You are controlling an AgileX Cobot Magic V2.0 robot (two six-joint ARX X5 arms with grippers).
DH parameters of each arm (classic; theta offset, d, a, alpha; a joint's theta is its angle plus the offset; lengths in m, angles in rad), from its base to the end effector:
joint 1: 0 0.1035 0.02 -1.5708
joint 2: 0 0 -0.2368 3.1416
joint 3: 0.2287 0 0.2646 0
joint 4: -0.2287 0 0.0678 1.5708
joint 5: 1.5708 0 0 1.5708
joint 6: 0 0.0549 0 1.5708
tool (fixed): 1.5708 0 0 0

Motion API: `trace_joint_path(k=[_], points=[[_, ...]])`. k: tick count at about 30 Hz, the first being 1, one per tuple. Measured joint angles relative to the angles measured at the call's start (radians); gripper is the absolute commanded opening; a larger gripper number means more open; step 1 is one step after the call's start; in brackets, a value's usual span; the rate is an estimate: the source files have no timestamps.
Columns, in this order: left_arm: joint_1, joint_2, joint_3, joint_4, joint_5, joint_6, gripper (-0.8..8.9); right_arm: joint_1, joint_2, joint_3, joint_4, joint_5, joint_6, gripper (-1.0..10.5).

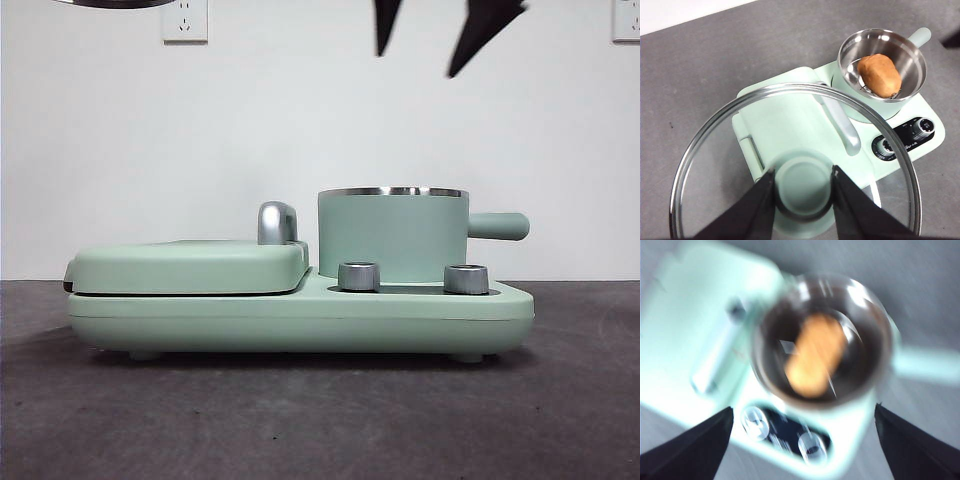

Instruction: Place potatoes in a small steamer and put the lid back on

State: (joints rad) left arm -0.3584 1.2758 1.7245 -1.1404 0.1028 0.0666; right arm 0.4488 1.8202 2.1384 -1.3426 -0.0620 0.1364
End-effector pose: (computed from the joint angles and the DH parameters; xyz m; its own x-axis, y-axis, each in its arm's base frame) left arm 0.2336 -0.0935 0.4178 0.6814 -0.3648 -0.6345 0.4618 0.8869 -0.0141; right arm 0.3302 0.1628 0.3658 0.4404 0.2808 -0.8528 -0.3531 0.9275 0.1231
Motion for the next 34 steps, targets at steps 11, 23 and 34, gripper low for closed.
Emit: trace_joint_path(k=[11, 23, 34], points=[[-0.066, 0.024, -0.063, 0.200, 0.132, -0.010, 0.08, 0.037, -0.565, -0.621, 0.095, 0.085, -0.003, 4.5], [-0.194, 0.220, -0.064, 0.332, 0.114, -0.035, 0.09, 0.081, -1.117, -1.188, 0.377, 0.036, 0.079, 4.5], [-0.256, 0.468, 0.092, 0.368, 0.043, -0.068, 0.09, 0.086, -1.356, -1.342, 0.411, 0.035, 0.179, 4.5]])
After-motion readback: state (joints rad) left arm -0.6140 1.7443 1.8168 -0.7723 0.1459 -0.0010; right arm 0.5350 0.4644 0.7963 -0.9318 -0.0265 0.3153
